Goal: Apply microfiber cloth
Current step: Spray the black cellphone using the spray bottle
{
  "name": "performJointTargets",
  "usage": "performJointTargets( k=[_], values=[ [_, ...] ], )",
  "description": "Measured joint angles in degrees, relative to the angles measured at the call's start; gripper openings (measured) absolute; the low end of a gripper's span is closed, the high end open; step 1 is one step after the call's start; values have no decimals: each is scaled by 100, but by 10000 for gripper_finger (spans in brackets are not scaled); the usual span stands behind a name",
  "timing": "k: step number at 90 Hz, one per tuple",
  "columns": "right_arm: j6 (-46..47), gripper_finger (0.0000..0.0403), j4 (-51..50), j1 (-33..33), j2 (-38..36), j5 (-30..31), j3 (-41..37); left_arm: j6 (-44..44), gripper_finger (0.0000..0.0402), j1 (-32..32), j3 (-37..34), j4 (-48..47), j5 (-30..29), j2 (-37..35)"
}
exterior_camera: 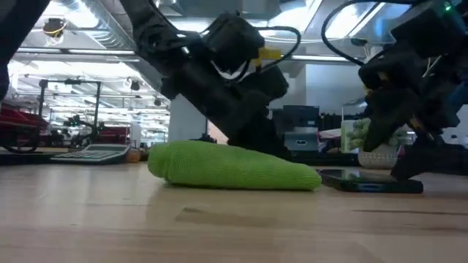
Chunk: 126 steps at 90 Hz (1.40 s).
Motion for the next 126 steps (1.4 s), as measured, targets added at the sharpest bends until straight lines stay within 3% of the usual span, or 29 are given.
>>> performJointTargets(
  k=[42, 71, 102, 126],
  values=[
    [116, 262, 534, 0, 502, 116, 8, 125, 1, 25, 241, 132, 8, 315],
    [131, 261, 783, 11, 541, 370, -22, -366, 1, 188, 236, 606, 566, 552],
    [-17, 213, 1342, -18, 559, 1090, -19, -366, 1, 179, 239, 742, 510, 565],
    [-223, 180, 1399, -17, 610, 479, -9, -366, 1, 177, 232, 840, 463, 571]
  ],
)
